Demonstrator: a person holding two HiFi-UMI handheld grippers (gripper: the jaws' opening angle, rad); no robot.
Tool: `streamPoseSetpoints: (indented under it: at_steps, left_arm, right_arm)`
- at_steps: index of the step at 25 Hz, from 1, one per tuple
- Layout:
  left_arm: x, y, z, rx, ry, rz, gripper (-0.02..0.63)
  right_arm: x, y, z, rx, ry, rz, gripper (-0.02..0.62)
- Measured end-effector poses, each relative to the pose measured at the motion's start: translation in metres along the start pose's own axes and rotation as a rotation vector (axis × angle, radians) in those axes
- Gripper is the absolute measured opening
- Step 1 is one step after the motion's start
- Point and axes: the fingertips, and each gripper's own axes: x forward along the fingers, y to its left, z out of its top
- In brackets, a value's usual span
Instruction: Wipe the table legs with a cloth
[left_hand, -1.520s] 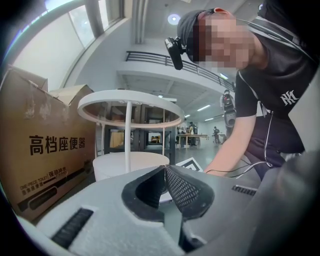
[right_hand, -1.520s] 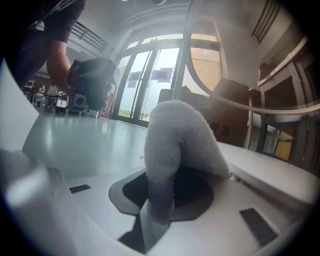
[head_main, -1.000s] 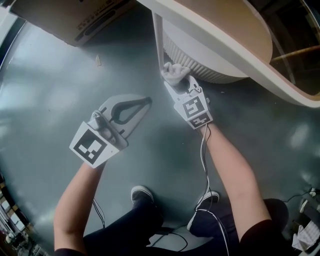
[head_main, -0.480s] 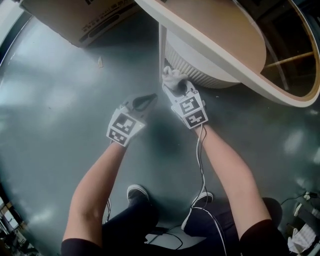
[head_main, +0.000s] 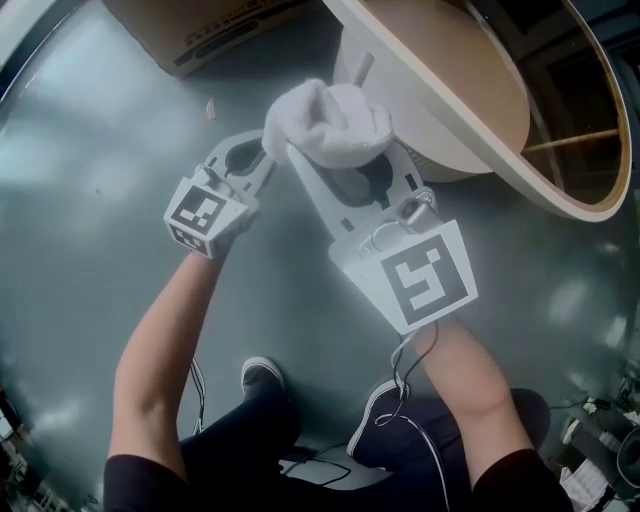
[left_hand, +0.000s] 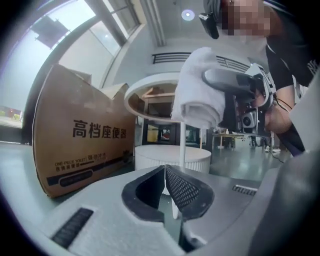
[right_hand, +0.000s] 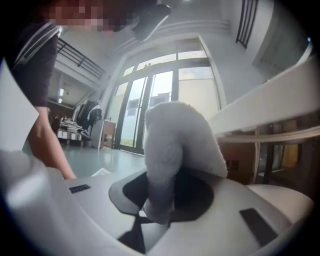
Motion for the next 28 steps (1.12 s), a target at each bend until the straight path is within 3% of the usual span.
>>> streamPoseSetpoints:
  at_steps: [5,10,28]
  left_arm:
    - [0.0,-0.005,0.015,0.011,-0.042,-0.02,0.005]
    - [0.01,-0.012,0.012,0.013,-0.04,-0.042,0.005]
    - [-0.006,-0.01,-0.055,-0.035,0.075,-0.035,0.006]
  right_arm:
    - [0.015,-0.037,0.016,0.051,-0.039,-0.164,0.083]
    - [0.01,-0.049,0.001,0.081,-0.037,-0.246,0.083]
    - [0.014,-0.044,-0.18,0.265,0.144,-0.35,0.083]
